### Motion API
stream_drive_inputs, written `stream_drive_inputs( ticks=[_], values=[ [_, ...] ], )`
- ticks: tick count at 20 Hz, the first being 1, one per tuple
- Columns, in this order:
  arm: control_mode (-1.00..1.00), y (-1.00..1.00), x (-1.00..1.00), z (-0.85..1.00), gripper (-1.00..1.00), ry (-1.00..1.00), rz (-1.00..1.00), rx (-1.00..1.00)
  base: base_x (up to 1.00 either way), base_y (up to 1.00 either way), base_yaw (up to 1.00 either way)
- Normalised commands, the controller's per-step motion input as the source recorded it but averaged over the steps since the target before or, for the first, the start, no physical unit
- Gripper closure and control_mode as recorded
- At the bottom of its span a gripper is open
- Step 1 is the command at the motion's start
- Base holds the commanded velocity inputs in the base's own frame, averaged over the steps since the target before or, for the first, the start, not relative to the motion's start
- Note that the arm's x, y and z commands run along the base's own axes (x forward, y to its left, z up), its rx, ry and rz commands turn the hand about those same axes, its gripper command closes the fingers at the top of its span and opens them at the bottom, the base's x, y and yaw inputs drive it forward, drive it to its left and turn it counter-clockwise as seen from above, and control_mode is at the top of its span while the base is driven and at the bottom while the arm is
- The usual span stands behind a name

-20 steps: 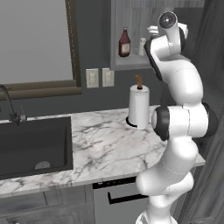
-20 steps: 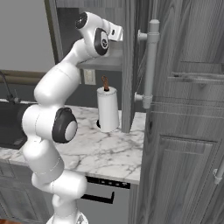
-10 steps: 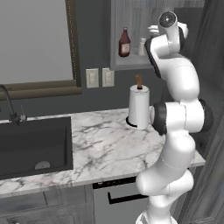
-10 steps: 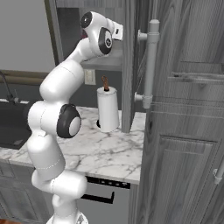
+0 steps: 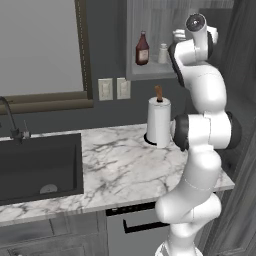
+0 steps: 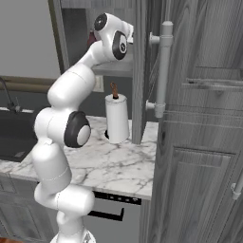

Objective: Collect the turmeric, ketchup, and shaker from the cabinet and place them next to the stove.

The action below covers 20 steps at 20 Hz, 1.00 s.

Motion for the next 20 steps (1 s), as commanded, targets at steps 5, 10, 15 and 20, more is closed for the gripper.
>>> stream_drive_inputs(
  ticks=[5,10,15,20],
  values=[
    [-1.00,-0.02,0.10,-0.09,-1.00,0.02,0.00,0.00,0.00,0.00,0.00],
    [-1.00,0.00,0.10,-0.08,-1.00,0.03,0.00,0.00,0.00,0.00,0.00],
    [-1.00,-0.03,0.09,-0.07,-1.00,0.04,0.00,0.00,0.00,0.00,0.00],
    [-1.00,-0.06,0.10,-0.03,-1.00,0.03,0.00,0.00,0.00,0.00,0.00]
  ],
)
